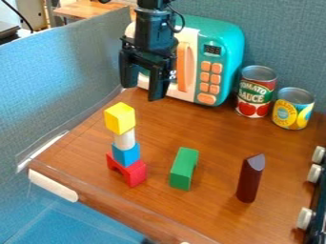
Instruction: Rotate a green arch 90 degrees anticlockwise
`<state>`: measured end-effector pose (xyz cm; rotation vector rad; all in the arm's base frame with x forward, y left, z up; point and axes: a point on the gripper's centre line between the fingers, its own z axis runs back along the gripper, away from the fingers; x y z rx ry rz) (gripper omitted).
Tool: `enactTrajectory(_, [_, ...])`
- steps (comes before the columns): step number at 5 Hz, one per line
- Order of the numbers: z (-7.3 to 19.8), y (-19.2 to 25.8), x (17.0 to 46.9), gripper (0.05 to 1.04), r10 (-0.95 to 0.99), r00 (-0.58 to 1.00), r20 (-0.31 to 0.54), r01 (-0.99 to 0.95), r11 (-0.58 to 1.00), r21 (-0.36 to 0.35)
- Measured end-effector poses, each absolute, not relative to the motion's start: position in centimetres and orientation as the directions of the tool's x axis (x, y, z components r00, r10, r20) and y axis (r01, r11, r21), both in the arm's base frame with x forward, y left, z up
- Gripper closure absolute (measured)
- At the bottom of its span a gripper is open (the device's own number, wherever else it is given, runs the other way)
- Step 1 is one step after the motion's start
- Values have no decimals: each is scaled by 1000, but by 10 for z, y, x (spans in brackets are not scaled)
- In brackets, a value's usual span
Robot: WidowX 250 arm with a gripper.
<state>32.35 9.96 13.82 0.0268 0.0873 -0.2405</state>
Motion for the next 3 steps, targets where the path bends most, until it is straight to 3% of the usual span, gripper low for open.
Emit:
enactTrajectory(2, [124, 83, 324, 82, -239, 965, -108, 240, 971, -2])
enactTrajectory(3, [134, 67, 327, 82, -253, 963, -89, 257, 966, 29])
